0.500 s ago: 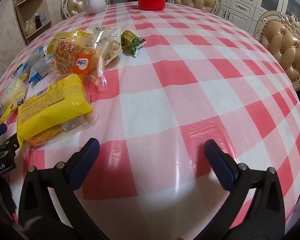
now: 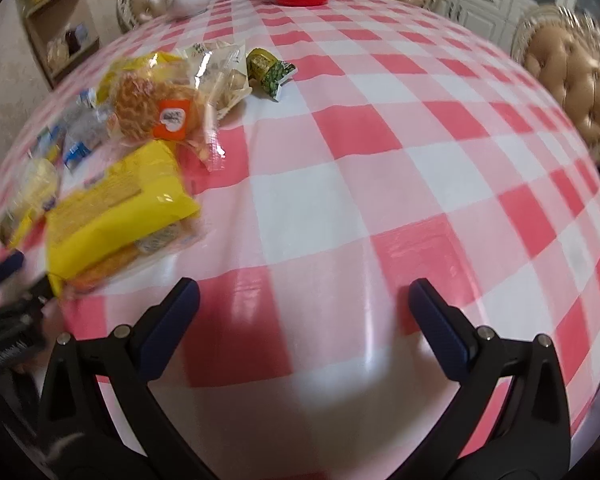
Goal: Organize snacks
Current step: 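Grasp the yellow bread pack with the right tool while the left grasps the wrapped round bun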
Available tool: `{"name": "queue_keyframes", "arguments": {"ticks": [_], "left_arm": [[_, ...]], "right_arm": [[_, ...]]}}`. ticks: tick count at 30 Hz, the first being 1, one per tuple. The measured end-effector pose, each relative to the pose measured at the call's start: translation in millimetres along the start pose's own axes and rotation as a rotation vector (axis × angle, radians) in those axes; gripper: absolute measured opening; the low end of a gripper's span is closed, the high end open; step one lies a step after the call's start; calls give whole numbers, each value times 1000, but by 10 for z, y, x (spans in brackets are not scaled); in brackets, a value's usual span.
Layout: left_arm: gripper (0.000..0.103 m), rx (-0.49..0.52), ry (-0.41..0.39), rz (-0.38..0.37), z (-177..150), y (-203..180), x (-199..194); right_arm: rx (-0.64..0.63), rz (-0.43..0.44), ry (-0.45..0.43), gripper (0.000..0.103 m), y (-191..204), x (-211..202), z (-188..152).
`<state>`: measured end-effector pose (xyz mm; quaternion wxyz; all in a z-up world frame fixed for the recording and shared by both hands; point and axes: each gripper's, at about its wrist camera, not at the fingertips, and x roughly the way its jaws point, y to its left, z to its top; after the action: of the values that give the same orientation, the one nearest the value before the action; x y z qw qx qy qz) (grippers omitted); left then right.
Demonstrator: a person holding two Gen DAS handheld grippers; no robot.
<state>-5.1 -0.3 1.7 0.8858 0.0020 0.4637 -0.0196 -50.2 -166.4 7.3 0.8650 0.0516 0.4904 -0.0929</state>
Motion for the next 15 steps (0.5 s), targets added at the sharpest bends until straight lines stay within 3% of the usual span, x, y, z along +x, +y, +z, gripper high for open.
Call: {"name": "queue_keyframes", "arguments": {"ticks": [3,6,8,15], "left_arm": [[103,13,8,-8,-7,24,-1],[103,-17,7,15,-85,122,-58],[103,-60,-1,28,-153,246,-119],[103,-322,-163,-52,-344,917,-465]], "right_arm": [[103,105,-5,103,44,-93,-38],[165,141,-8,103,213,-156,6],[204,127,-24,103,368,-199,79],[230,-26,-34,103,895,-76,394]]}}
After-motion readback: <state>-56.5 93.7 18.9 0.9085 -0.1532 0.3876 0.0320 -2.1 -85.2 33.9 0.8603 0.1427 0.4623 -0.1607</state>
